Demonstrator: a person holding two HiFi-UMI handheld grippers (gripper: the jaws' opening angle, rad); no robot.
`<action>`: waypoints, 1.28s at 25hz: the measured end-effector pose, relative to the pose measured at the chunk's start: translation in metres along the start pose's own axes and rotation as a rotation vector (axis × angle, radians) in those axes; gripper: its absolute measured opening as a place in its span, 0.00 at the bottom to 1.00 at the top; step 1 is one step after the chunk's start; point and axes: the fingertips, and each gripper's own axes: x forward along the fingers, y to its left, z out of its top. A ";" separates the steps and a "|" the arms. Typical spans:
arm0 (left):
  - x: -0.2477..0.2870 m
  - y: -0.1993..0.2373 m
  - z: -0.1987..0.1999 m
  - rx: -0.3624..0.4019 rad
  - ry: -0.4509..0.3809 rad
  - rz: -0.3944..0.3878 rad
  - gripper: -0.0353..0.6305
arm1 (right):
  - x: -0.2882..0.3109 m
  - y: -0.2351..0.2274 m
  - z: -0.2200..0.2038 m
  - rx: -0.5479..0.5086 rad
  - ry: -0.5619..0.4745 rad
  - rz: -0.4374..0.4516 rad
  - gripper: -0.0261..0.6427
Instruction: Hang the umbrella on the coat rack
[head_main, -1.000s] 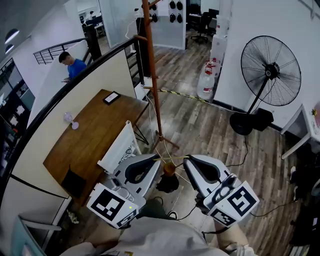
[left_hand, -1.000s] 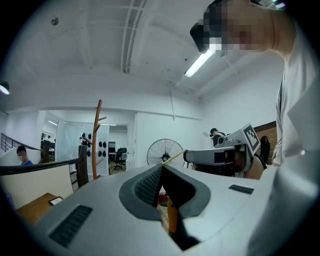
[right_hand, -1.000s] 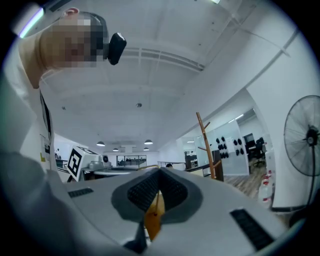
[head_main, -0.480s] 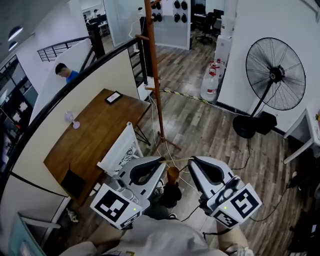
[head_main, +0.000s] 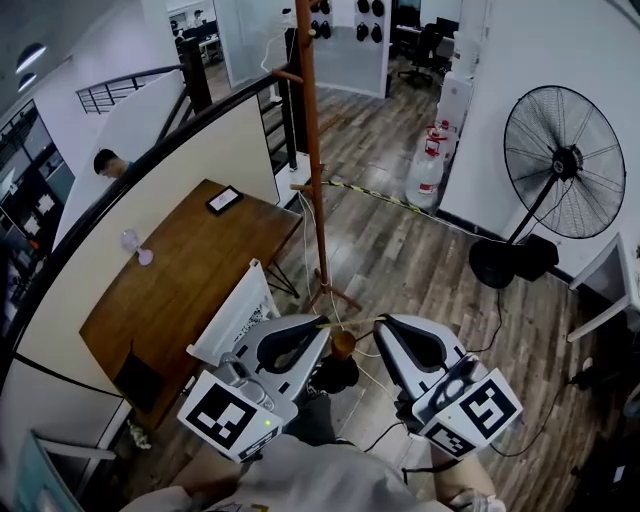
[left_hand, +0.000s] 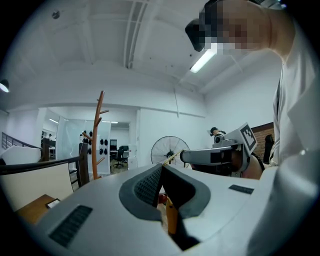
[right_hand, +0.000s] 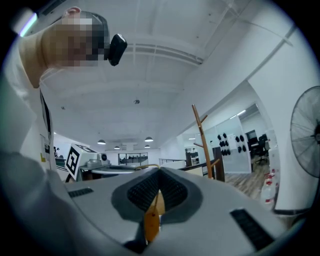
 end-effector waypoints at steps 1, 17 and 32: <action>0.006 0.008 -0.002 -0.004 0.001 0.000 0.06 | 0.007 -0.007 -0.001 0.000 0.006 0.001 0.04; 0.119 0.178 0.011 -0.014 -0.007 -0.075 0.06 | 0.167 -0.136 0.021 0.003 0.009 -0.031 0.04; 0.191 0.269 0.008 -0.008 -0.022 -0.100 0.06 | 0.250 -0.221 0.022 0.064 -0.024 -0.026 0.04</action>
